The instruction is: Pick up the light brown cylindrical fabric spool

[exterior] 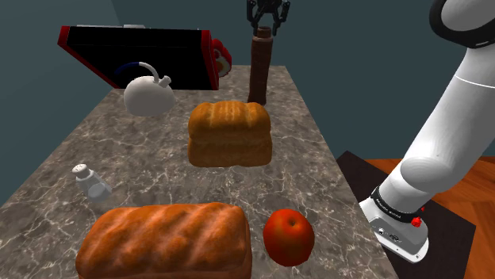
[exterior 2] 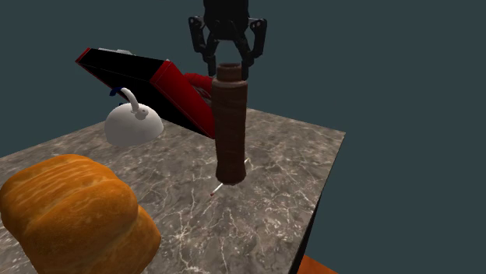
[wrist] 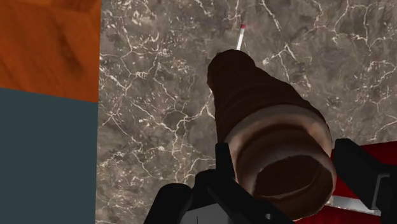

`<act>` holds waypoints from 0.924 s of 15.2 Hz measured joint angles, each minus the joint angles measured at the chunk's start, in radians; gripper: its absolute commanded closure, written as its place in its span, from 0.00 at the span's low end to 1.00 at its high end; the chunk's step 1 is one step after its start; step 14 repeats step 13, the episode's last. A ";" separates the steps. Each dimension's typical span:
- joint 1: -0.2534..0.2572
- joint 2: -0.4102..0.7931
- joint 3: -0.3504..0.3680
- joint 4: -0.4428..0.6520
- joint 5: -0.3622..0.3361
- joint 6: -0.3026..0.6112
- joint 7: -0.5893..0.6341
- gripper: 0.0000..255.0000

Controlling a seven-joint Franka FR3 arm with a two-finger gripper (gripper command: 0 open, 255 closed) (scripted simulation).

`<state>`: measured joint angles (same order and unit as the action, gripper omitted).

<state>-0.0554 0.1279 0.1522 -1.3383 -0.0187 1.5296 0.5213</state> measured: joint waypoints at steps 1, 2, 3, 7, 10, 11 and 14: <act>0.001 0.007 0.000 0.023 -0.001 -0.016 0.001 1.00; 0.002 0.016 0.001 0.050 -0.003 -0.034 0.001 1.00; 0.004 0.025 0.002 0.074 -0.004 -0.049 0.003 1.00; 0.007 0.061 0.003 0.182 -0.011 -0.122 0.004 1.00; 0.014 0.096 0.005 0.278 -0.017 -0.183 0.008 1.00; 0.016 0.109 0.005 0.312 -0.020 -0.204 0.009 1.00; 0.020 0.133 0.005 0.372 -0.024 -0.240 0.008 1.00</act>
